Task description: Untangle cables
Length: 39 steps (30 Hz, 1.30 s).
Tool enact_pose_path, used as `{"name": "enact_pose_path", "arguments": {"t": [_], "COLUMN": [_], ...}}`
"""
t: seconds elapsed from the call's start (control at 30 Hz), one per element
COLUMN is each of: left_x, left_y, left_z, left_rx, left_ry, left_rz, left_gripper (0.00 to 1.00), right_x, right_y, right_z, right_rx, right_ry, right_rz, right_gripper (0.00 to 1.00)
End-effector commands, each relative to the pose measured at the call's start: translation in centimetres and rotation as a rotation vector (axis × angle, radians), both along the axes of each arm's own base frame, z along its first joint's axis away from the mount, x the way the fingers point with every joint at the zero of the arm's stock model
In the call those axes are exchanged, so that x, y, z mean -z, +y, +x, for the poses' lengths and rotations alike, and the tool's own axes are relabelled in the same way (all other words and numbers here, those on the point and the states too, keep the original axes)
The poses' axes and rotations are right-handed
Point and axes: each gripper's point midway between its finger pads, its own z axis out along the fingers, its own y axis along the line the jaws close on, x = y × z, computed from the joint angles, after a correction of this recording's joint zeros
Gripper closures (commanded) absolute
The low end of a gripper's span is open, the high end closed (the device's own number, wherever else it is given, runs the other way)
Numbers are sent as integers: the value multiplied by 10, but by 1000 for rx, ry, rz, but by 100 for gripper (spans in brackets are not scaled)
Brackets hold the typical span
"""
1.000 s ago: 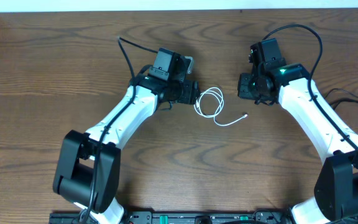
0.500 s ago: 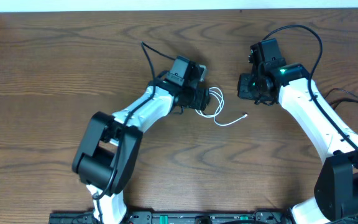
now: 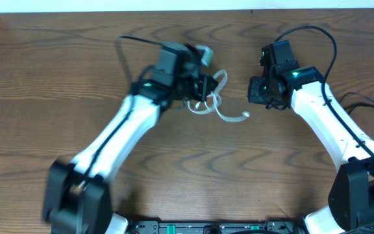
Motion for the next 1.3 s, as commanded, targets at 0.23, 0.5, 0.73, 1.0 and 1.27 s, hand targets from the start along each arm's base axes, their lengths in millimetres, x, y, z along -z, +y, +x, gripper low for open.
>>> {"name": "enact_pose_path", "arguments": {"t": [0.23,0.5,0.73,1.0,1.27], "left_x": [-68,-69,-92,-125,-144], "left_y": [7,3,-12,-23,-24], "left_z": [-25,-33,-48,-57,-62], "left_rx": [35,74,201,288,331], "left_ry": [-78,-56,-82,-106,-141], "left_rz": [-102,-127,-237,-372,-428], "left_gripper": [92,92,92,92,92], "right_x": [-31,-57,-62,-62,-49], "right_y": [68,99,104,105,92], "right_z": [-5,-17,-18,-19,-14], "right_rx": [-397,-566,-578,-576,-528], "right_ry": [-96,-150,-153,-152,-135], "right_rz": [304,495,533,535,440], "right_gripper": [59,57,55,55,55]}}
